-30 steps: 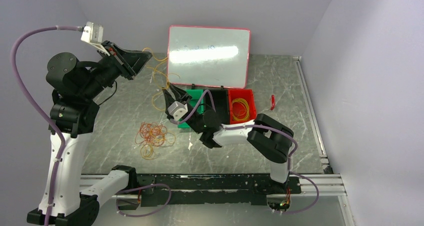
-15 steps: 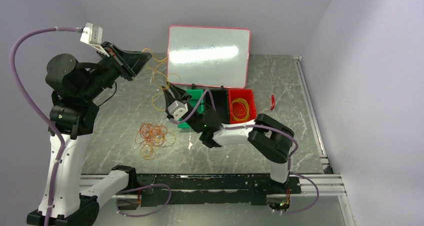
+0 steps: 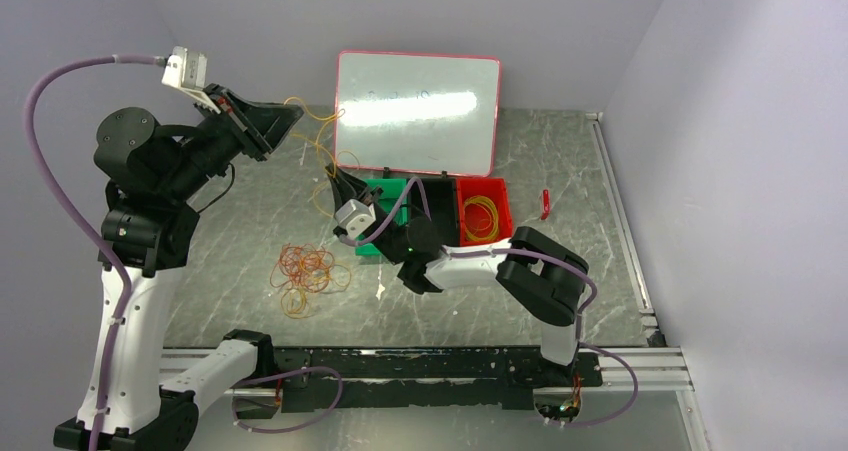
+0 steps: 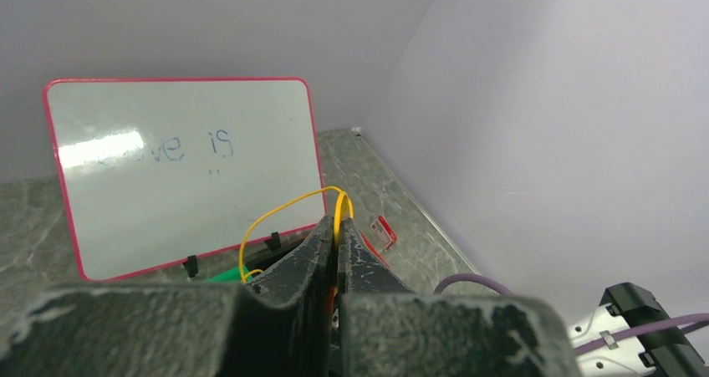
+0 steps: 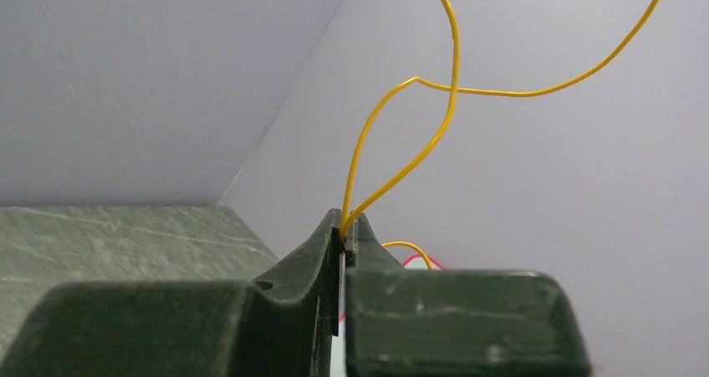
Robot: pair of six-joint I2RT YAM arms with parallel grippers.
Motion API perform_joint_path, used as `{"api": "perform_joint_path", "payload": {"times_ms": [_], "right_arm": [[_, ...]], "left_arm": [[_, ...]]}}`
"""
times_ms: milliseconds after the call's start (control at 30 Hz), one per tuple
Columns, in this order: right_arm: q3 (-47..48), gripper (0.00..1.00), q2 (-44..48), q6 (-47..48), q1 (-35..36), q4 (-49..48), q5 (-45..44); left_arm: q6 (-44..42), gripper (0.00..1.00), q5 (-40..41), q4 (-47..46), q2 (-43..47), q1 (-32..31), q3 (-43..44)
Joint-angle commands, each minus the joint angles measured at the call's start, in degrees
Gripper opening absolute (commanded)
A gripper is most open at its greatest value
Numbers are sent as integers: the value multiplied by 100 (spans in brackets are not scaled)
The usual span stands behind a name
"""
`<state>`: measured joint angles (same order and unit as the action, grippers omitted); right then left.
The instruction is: Untangle the cables
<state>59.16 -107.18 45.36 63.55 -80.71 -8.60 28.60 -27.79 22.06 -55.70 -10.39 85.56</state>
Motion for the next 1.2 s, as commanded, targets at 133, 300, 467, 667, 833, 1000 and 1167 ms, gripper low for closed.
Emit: {"api": "perform_joint_path", "payload": {"times_ms": [133, 300, 467, 667, 833, 1000, 1167], "right_arm": [[-361, 0, 517, -220, -6, -374, -115], [-1040, 0, 1553, -951, -3, 868, -117], [-876, 0, 2588, -2358, -188, 3434, -381], [-344, 0, 3317, -3638, -864, 5879, -375], [464, 0, 3443, -4375, -1493, 7881, -79], [1038, 0, 3279, -4537, -1858, 9495, 45], [942, 0, 3350, -4922, -2031, 10113, -101]], "left_arm": [[-153, 7, 916, 360, 48, -51, 6], [-438, 28, 1565, 829, -104, -51, 44], [-545, 51, 1174, 690, -149, -44, -302], [-656, 60, 1232, 605, -87, -42, -745], [-699, 69, 1215, 630, -76, -42, -977], [-799, 69, 1222, 644, 14, -42, -1283], [-951, 71, 1201, 650, 97, -41, -1555]]}}
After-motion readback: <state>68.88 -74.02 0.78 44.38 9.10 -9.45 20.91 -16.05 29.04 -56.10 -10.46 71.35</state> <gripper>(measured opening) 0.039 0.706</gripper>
